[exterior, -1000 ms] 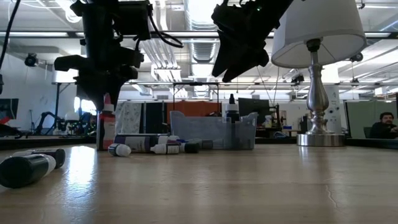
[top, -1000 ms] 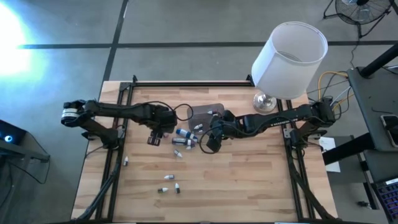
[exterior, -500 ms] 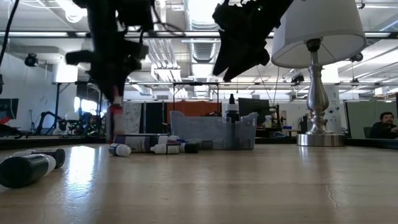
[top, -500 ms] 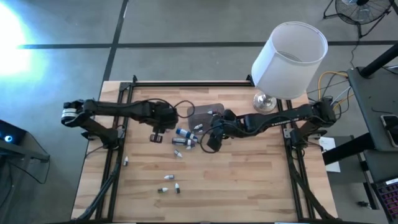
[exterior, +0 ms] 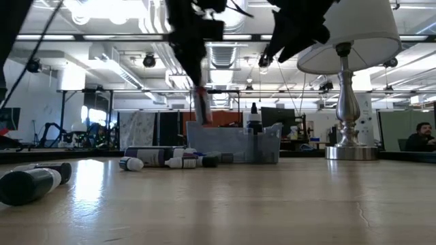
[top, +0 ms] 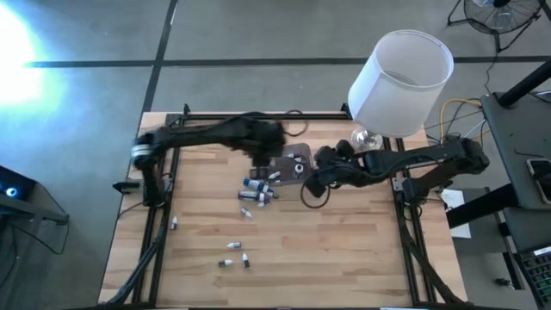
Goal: Pick & Place food coloring
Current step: Put the large pink food coloring bottle into the bin
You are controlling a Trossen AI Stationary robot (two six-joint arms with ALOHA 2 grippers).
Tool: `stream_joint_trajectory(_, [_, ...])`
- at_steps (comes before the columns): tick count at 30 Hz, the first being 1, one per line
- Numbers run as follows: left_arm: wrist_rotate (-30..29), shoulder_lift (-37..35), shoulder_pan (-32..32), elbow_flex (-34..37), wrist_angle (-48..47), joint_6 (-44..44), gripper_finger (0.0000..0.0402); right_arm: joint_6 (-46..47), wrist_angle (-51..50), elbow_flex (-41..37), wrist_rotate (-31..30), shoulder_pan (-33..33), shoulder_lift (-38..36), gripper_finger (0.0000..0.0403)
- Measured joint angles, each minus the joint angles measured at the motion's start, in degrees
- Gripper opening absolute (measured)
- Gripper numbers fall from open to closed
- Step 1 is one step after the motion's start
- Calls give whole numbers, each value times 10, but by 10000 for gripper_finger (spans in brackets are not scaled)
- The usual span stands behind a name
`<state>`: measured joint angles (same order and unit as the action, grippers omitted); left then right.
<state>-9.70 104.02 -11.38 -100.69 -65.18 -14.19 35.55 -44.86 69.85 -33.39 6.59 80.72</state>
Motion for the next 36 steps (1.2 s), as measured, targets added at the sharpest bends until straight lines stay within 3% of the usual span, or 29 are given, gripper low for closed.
stream_joint_trajectory(6, [-1, 112, -23, -138, -34, -4, 87, 20, -13, -20, -5, 4, -31, 224])
stream_joint_trajectory(13, [0, 213, -26, -244, -68, -1, 87, 38, -13, -66, -9, 7, -70, 224])
stream_joint_trajectory(27, [28, 261, -9, -269, -79, 14, 91, 69, -7, -158, -9, 7, -142, 224])
stream_joint_trajectory(36, [-23, 261, 11, -276, -73, 4, 134, 67, 15, -168, -12, 7, -150, 224])
